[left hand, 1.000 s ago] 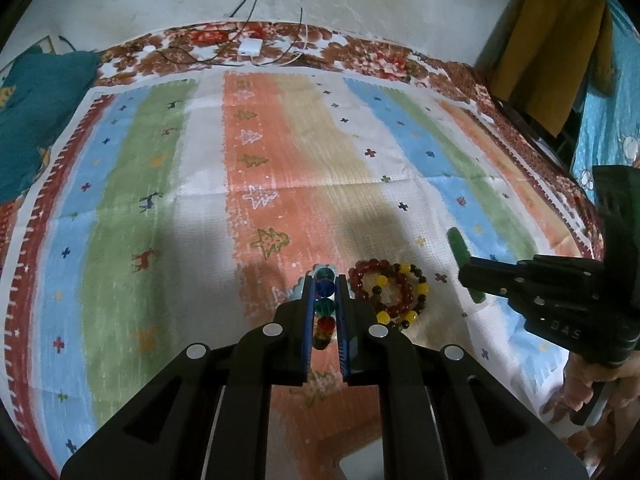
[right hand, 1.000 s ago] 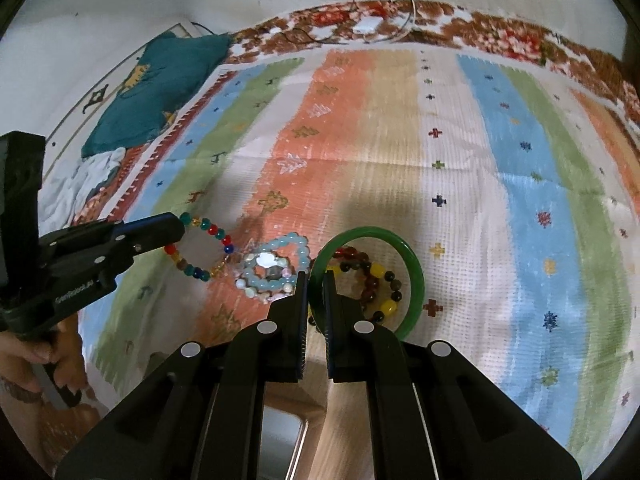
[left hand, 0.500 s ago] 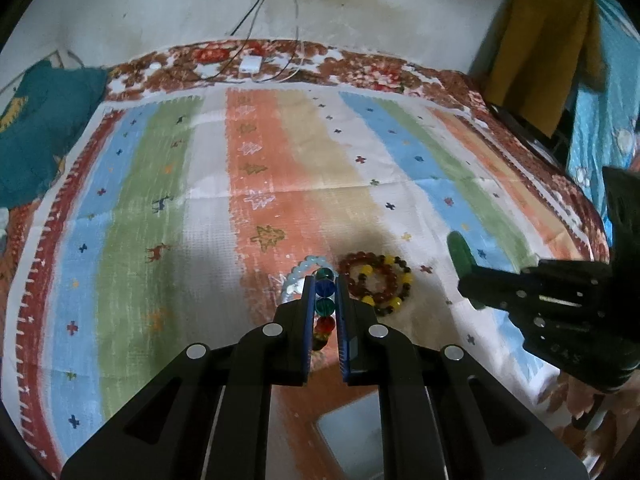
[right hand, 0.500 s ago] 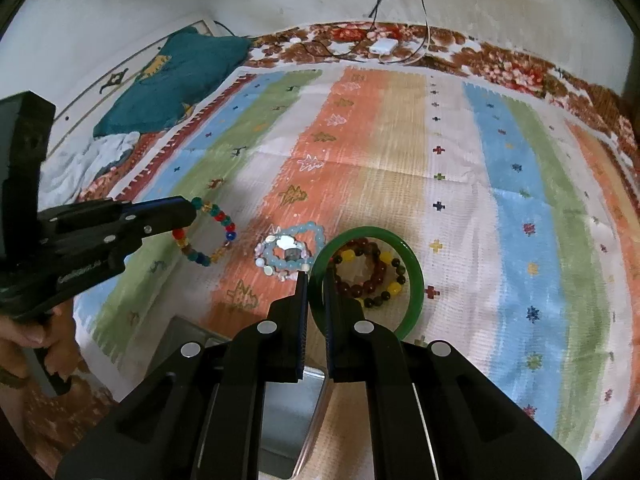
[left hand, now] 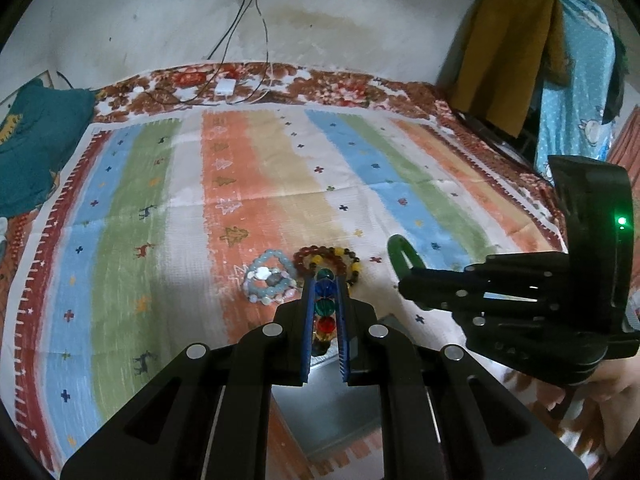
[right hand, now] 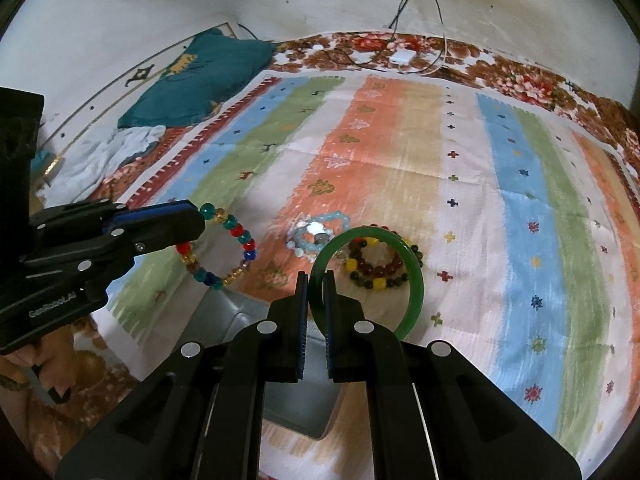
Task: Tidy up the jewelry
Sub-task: 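Lift both held bracelets and carry them over the silver tin, then lower both bracelets into the tin and open both grippers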
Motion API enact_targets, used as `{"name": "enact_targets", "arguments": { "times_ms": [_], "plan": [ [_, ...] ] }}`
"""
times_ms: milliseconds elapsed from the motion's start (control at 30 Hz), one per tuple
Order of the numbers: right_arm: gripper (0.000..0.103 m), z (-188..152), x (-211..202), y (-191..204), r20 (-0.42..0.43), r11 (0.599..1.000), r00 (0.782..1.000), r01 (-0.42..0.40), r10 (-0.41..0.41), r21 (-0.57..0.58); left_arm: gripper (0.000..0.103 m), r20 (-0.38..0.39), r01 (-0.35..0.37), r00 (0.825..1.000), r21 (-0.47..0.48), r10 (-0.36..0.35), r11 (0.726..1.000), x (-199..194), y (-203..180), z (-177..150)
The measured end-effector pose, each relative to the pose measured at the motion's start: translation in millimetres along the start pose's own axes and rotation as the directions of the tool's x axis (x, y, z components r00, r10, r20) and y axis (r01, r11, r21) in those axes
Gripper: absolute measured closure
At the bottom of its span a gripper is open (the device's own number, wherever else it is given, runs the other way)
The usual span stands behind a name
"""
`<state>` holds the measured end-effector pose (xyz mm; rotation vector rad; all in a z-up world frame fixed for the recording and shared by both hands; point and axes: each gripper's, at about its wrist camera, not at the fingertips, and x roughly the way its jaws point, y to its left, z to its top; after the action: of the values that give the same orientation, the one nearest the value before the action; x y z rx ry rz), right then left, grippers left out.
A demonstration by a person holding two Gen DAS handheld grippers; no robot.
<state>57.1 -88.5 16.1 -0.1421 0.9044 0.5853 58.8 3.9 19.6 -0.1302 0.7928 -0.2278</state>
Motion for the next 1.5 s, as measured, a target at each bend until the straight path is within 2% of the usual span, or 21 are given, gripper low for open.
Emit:
{"name": "enact_targets", "arguments": {
  "times_ms": [367,867,933,967,1000,1033,1100,1167,1233,1300,1500],
  "plan": [
    [0.095,-22.6,-11.7,20.8,-0.008,0.999,0.999,-0.04,0.039,-0.036,0.094,0.01,0.022,1.0,0.011,-0.022,1.0,-17.5,-12.4,-18.2],
    [0.093,-27.8,-4.9,36.2,-0.047,0.994,0.995,-0.095,0.092,-0.054,0.093,-0.026,0.024,0.999,-0.004,-0.024,1.0,-15.1,-13.7,-30.6],
    [0.089,-27.2,-3.3,33.1,-0.052,0.995,0.994,-0.094,0.092,-0.034,0.08,-0.031,0.019,0.999,-0.014,-0.02,1.0,-14.8,-12.0,-30.9],
    [0.082,-26.4,-4.3,30.8,-0.046,0.995,0.994,-0.098,0.097,-0.021,0.069,-0.032,0.009,0.999,-0.021,-0.01,1.0,-14.6,-10.6,-30.8],
    [0.065,-25.4,-5.4,28.7,-0.039,0.995,0.994,-0.1,0.099,-0.011,0.065,-0.031,-0.003,1.0,-0.027,0.002,1.0,-14.6,-8.7,-30.8],
    [0.059,-24.3,-7.6,26.1,-0.027,0.995,0.995,-0.098,0.098,0.002,0.064,-0.031,-0.012,0.999,-0.032,0.011,0.999,-14.5,-7.0,-30.9],
    [0.057,-22.2,-10.3,19.9,-0.011,0.996,0.996,-0.084,0.084,0.02,0.058,-0.035,-0.03,0.999,-0.057,0.028,0.998,-14.3,0.0,-30.7],
    [0.049,-20.9,-9.8,12.1,-0.007,0.997,0.998,-0.062,0.063,0.038,0.053,-0.037,-0.043,0.999,-0.089,0.04,0.995,-14.3,7.3,-30.5],
    [0.048,-19.3,-7.1,3.4,-0.011,0.997,0.999,-0.042,0.043,0.062,0.051,-0.037,-0.05,0.998,-0.112,0.046,0.993,-14.1,13.6,-29.2],
    [0.041,-18.2,-4.4,-3.3,-0.016,0.997,0.999,-0.028,0.029,0.076,0.045,-0.039,-0.059,0.998,-0.131,0.054,0.99,-12.7,20.1,-27.1],
    [0.031,-11.0,0.1,-18.7,-0.012,0.994,1.0,0.015,-0.014,0.109,0.037,-0.067,-0.073,0.996,-0.163,0.062,0.984,0.0,32.9,-21.5]
  ]
}}
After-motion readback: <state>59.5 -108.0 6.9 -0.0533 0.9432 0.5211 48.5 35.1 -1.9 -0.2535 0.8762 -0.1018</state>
